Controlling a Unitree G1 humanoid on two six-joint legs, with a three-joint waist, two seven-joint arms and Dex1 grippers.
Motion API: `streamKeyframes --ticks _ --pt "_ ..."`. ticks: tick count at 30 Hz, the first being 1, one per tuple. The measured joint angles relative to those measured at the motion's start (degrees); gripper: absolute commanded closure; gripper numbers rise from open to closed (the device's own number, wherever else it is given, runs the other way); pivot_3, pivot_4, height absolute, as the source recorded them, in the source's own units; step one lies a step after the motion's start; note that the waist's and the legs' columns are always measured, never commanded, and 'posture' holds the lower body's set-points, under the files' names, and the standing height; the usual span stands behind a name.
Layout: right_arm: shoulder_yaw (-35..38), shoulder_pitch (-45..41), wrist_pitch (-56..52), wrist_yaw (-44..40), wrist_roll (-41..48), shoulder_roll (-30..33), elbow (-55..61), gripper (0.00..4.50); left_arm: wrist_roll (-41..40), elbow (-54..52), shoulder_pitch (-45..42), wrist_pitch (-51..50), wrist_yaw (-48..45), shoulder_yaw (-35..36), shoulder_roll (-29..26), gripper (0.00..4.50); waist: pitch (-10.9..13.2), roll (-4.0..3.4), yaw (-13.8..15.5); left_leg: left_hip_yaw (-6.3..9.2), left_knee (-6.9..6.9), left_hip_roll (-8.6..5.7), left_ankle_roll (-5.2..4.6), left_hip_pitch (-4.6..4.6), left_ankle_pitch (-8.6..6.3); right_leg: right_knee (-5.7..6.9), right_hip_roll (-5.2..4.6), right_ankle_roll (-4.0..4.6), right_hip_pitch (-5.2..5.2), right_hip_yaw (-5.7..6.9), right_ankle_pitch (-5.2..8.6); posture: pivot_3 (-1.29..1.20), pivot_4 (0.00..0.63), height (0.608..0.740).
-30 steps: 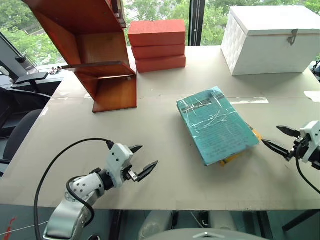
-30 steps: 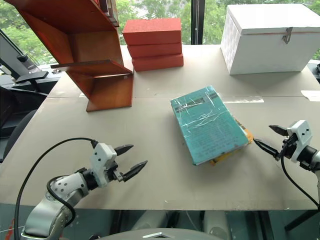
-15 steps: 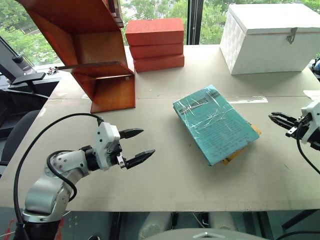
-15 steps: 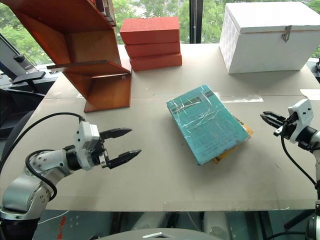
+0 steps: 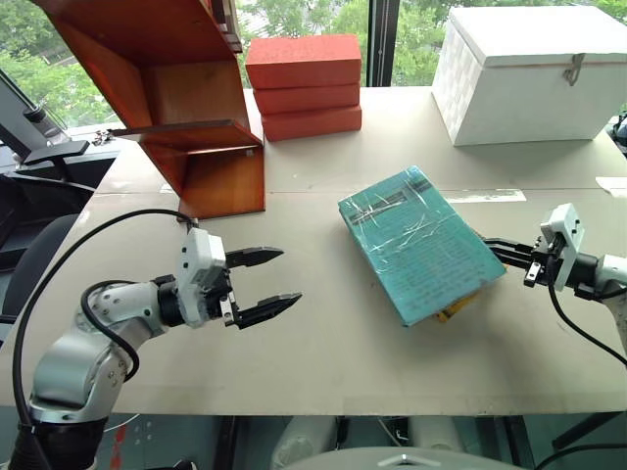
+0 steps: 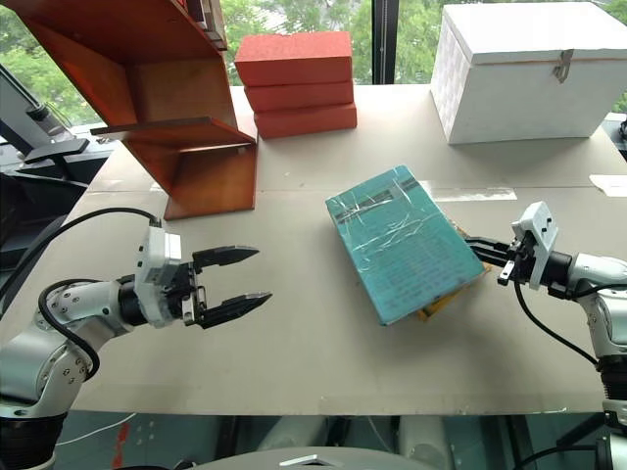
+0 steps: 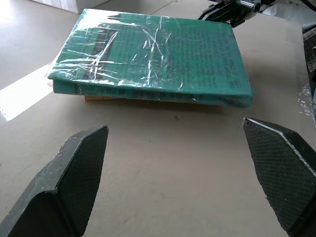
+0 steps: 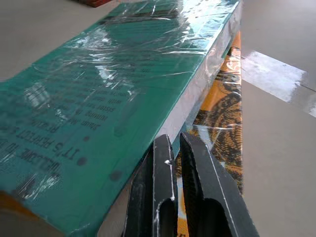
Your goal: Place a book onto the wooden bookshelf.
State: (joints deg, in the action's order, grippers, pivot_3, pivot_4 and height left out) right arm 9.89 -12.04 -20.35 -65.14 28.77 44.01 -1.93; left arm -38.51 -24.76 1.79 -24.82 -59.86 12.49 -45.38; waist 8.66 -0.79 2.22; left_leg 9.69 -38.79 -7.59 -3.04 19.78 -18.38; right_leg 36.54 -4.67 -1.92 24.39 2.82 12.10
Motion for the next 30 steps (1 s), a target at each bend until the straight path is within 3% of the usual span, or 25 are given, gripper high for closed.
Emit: streamKeyframes --ticks 10,14,23,24,30 --pt "-0.6 2.3 -1.5 -1.7 0.2 0.4 2.0 4.38 0.2 -0.5 -0.7 -0.4 0.5 -0.3 0.1 0.00 0.0 0.02 0.0 -0.01 0.00 0.00 0.00 -0.01 0.00 -0.01 0.00 0.00 0.00 -0.01 0.00 0.00 0.150 0.740" --pt "1.4 2.4 1.0 -0.4 -0.9 0.4 0.7 4.38 1.4 -0.5 -2.6 -8.3 9.5 -4.0 2.1 0.00 0.0 0.02 0.2 -0.02 0.00 -0.01 0.00 -0.01 0.00 -0.01 0.00 -0.01 -0.01 -0.04 0.00 0.00 0.150 0.740" --pt "12.8 12.1 -5.1 -2.0 9.8 4.1 12.9 0.25 -16.0 4.1 -11.1 -34.2 30.0 -5.8 19.7 0.00 0.1 0.22 0.2 -0.02 -0.04 0.01 0.01 -0.03 0.00 0.07 0.07 -0.02 0.00 -0.10 -0.01 0.00 0.150 0.740" --pt "14.5 13.8 -6.8 -1.9 11.6 4.4 15.0 0.05 -19.6 6.5 -12.7 -37.9 32.3 -5.1 21.7 0.00 0.1 0.23 0.3 -0.02 -0.07 0.01 0.01 -0.03 0.00 0.09 0.07 -0.03 -0.01 -0.11 -0.01 0.00 0.150 0.740" --pt "22.5 23.3 -13.1 -0.7 18.2 6.0 26.1 0.05 -30.3 21.2 -20.8 -50.6 46.3 0.1 31.0 0.00 0.1 0.39 0.5 -0.02 -0.25 0.01 0.02 -0.01 -0.01 0.20 0.11 -0.04 -0.01 -0.16 -0.01 0.00 0.150 0.740"
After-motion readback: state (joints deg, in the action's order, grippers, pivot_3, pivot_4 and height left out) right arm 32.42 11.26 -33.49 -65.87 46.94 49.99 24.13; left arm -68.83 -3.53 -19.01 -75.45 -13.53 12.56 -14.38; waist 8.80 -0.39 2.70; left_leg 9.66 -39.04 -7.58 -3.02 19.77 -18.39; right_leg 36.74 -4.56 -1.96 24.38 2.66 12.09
